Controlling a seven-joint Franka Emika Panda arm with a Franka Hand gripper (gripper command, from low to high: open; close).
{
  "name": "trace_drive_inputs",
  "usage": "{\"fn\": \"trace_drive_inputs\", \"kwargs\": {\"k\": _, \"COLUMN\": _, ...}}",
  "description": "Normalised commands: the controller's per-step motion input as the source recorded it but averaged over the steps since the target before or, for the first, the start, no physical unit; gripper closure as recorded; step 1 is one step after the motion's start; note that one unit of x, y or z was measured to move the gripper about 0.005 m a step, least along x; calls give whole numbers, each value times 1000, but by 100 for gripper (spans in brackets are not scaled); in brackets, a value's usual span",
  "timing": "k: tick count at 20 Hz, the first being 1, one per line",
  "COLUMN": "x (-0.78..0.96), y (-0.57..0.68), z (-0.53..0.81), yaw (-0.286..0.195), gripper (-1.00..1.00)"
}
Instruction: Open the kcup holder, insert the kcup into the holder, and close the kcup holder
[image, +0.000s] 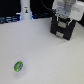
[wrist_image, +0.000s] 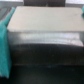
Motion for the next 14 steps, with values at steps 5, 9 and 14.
{"fn": "trace_drive_inputs", "kwargs": {"k": 5, "x": 958, "y": -293, "z": 274, "yaw": -41, "gripper": 100}}
{"fn": "trace_drive_inputs", "kwargs": {"k": 9, "x": 957, "y": -291, "z": 96, "yaw": -47, "gripper": 100}}
{"fn": "trace_drive_inputs", "kwargs": {"k": 14, "x": 960, "y": -357, "z": 171, "yaw": -61, "gripper": 100}}
